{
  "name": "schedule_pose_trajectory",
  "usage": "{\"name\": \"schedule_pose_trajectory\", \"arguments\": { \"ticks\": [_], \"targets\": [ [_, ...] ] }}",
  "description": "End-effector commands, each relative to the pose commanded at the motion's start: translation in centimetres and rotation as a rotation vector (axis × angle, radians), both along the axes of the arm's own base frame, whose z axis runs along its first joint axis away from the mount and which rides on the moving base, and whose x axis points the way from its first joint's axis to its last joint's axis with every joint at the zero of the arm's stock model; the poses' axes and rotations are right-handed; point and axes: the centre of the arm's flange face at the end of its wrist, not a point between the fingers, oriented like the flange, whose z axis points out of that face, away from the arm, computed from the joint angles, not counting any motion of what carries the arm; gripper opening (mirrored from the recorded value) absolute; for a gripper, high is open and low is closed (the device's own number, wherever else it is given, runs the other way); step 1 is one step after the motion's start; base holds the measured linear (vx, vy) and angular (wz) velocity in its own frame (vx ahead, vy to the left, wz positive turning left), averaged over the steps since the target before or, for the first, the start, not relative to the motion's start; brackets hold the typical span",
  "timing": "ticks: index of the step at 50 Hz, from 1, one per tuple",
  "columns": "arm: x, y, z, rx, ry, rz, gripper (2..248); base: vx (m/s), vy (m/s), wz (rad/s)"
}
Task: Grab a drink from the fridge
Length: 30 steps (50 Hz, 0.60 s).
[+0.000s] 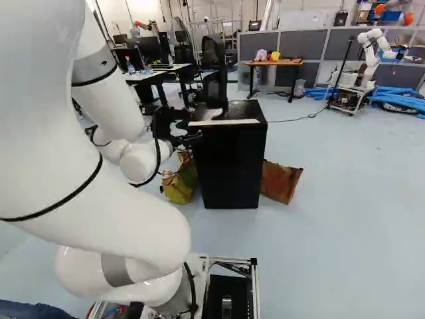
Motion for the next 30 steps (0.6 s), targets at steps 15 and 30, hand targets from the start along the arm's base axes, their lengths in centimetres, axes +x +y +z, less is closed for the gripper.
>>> {"name": "schedule_pose_trajectory", "arguments": {
  "ticks": [15,30],
  "targets": [
    [0.1,1.2,-1.1,0.006,0.001,-0.043,247,0.0,0.0,0.0],
    [0.1,2.4,-2.2,0.002,0.0,-0.085,247,0.0,0.0,0.0]
  ]
}}
